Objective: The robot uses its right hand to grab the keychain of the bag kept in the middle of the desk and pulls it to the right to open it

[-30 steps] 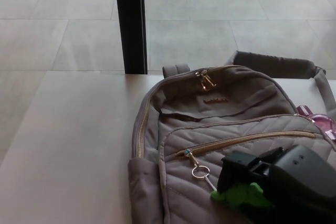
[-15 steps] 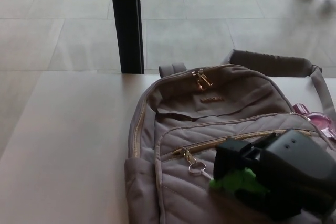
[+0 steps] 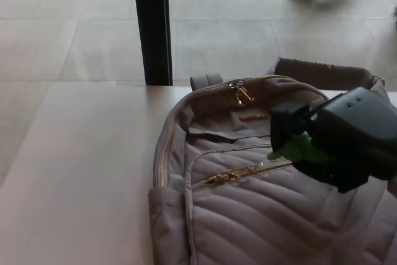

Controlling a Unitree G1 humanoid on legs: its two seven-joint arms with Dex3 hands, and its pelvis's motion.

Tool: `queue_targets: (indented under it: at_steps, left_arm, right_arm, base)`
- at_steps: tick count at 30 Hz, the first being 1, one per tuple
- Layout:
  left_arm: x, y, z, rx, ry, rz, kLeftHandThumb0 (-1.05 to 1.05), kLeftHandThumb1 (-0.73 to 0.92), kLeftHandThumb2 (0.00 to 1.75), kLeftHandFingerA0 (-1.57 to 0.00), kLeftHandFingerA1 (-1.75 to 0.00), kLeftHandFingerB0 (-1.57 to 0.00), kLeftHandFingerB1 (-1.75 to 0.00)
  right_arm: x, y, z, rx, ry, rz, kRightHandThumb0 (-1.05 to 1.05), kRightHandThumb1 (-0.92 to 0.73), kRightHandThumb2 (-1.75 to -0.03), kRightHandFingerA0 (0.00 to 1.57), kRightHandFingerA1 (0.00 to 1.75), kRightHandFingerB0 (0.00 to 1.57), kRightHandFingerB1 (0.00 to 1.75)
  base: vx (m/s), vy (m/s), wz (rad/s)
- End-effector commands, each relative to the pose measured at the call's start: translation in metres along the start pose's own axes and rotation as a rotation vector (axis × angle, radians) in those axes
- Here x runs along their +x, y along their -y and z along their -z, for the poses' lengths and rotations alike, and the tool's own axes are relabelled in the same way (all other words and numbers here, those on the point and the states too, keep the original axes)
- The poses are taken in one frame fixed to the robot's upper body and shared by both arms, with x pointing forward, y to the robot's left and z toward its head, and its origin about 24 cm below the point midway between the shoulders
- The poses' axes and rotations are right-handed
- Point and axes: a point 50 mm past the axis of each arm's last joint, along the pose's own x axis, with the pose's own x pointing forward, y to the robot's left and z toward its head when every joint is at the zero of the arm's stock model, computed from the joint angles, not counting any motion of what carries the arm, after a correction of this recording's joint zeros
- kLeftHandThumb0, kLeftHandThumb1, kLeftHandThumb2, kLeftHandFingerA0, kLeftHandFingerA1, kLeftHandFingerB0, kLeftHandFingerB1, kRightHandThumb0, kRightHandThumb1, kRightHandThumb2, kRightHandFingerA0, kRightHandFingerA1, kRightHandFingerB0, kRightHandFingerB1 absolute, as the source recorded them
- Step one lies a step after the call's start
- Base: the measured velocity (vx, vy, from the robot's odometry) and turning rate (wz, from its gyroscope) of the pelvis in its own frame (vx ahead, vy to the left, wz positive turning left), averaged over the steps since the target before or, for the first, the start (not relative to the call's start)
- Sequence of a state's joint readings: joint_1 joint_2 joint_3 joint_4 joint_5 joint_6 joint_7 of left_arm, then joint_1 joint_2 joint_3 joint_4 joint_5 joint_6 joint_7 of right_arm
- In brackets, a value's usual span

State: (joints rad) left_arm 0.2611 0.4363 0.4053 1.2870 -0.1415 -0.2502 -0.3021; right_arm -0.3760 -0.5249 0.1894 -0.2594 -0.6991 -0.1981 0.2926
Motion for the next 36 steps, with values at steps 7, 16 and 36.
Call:
queue_targets:
  at_steps: [7,16,36]
  left_arm:
    - [0.0,-0.004,-0.004,-0.041,0.005,-0.004,-0.9,0.91,0.88,-0.55,-0.62,-0.44,-0.47]
    - [0.0,-0.004,-0.003,-0.024,0.002,-0.005,-0.89,0.92,0.84,-0.56,-0.59,-0.46,-0.46]
    - [-0.005,-0.01,0.005,-0.02,-0.01,-0.02,-0.89,0.91,0.86,-0.57,-0.59,-0.46,-0.46]
  right_arm:
    - [-0.012,-0.001,0.032,-0.072,-0.116,-0.051,-0.24,-0.39,-1.15,0.93,1.75,0.73,1.61]
    - [-0.039,-0.025,0.052,-0.096,-0.194,-0.15,-0.25,-0.48,-1.1,0.91,1.75,0.73,1.54]
    - [-0.076,-0.025,0.106,-0.183,-0.388,-0.206,-0.23,-0.47,-1.04,1.03,1.69,0.86,1.22]
  base:
    - [0.0,0.0,0.0]
    - [0.0,0.0,0.0]
    - [0.0,0.0,0.0]
